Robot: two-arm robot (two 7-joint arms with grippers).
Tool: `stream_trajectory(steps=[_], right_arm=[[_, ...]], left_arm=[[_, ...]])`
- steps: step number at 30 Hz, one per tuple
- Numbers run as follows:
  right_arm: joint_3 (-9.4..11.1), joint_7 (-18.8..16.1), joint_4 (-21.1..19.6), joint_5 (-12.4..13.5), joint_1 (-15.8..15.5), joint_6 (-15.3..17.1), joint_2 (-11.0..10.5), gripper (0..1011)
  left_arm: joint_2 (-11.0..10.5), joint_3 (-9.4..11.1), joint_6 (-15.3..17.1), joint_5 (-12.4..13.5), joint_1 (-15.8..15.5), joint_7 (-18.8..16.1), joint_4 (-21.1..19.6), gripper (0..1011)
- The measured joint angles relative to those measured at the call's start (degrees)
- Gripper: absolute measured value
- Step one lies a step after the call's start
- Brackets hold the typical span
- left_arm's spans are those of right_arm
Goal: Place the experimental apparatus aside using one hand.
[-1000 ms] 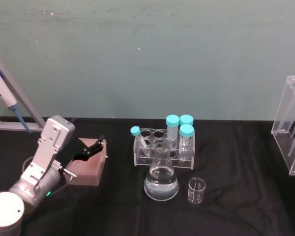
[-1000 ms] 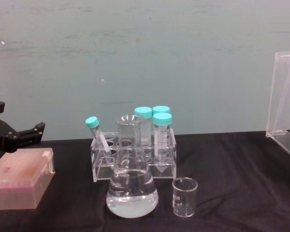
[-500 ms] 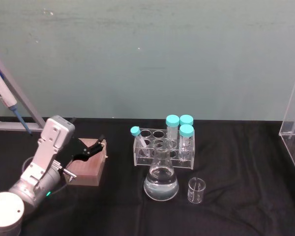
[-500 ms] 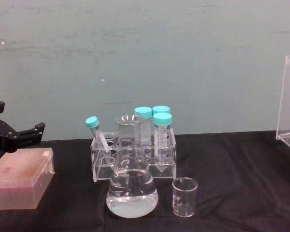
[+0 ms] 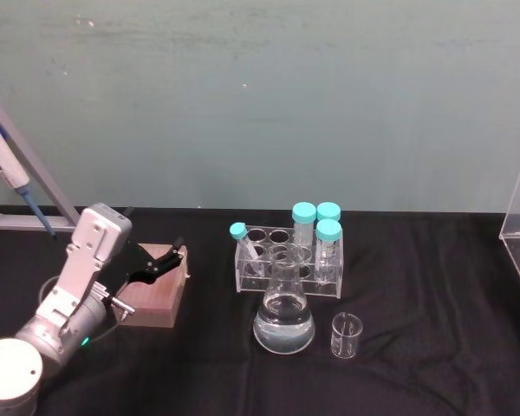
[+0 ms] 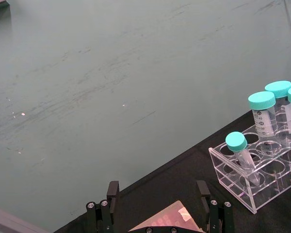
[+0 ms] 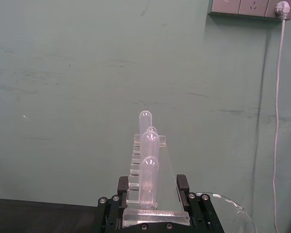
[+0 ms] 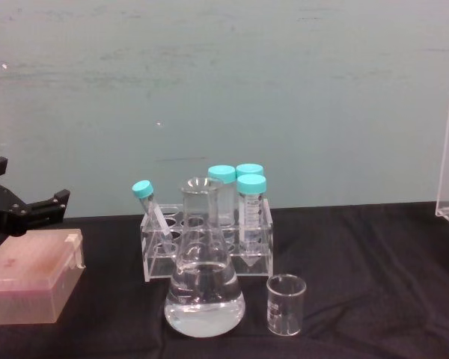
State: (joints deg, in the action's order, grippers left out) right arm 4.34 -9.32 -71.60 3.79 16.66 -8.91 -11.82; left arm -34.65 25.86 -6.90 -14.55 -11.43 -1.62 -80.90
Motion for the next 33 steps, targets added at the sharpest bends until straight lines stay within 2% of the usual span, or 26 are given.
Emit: stream_trajectory(steps=[33], right_arm=[[0.4,-1.0,3.9,1.7,1.9,-1.2,-0.5,605]], left_arm=[[0.0,0.0,0.0,0.0,0.0,0.0,0.0,1000]])
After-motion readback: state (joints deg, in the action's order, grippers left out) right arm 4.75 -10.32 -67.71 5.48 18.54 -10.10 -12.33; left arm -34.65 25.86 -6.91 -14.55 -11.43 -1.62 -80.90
